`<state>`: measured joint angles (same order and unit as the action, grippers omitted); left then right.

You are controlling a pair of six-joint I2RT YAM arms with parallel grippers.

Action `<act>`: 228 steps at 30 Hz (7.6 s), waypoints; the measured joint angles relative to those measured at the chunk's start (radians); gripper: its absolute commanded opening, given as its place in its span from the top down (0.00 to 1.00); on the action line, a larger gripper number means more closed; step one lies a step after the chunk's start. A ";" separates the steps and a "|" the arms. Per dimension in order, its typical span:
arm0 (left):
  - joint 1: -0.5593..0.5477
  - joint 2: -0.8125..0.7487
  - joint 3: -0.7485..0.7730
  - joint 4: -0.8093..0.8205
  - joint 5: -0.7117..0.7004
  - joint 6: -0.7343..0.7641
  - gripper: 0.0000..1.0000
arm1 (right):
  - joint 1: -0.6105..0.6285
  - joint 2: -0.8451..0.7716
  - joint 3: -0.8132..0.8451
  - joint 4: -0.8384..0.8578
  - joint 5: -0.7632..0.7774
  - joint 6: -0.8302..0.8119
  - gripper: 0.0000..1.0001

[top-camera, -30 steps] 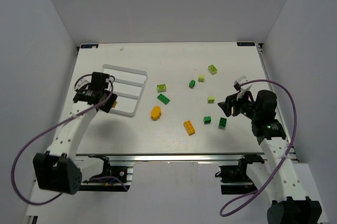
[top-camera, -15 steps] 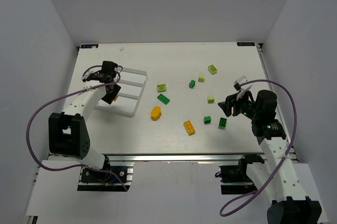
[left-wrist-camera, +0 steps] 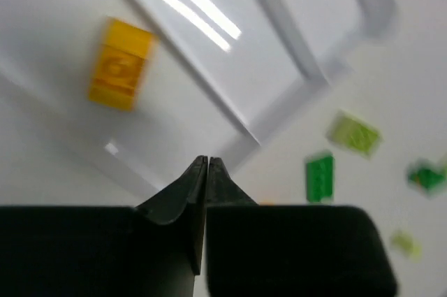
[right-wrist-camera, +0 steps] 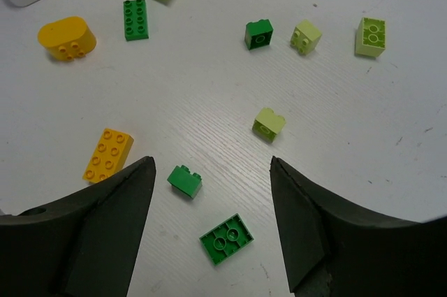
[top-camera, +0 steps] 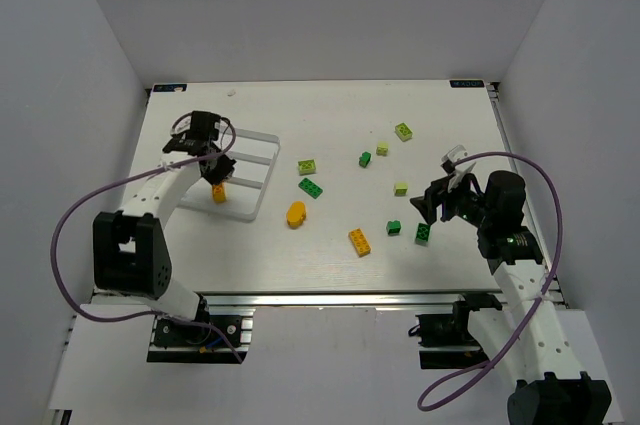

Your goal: Sort the legos into containers by color

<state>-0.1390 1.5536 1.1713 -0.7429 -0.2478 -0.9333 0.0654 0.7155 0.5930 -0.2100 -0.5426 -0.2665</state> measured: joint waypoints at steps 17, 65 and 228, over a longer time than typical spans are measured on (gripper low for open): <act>-0.356 -0.061 -0.080 0.233 0.520 0.679 0.16 | 0.042 0.074 0.000 -0.013 -0.089 -0.051 0.30; -0.186 0.000 -0.069 0.202 0.007 0.681 0.86 | 0.042 0.076 0.000 -0.013 -0.072 -0.059 0.31; -0.476 0.330 0.233 0.112 0.080 -0.071 0.24 | 0.058 0.351 0.230 0.038 -0.188 0.312 0.38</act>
<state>-0.6155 1.8832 1.4040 -0.6308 -0.1680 -1.0039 0.1230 1.0664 0.8234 -0.1722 -0.7311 0.0460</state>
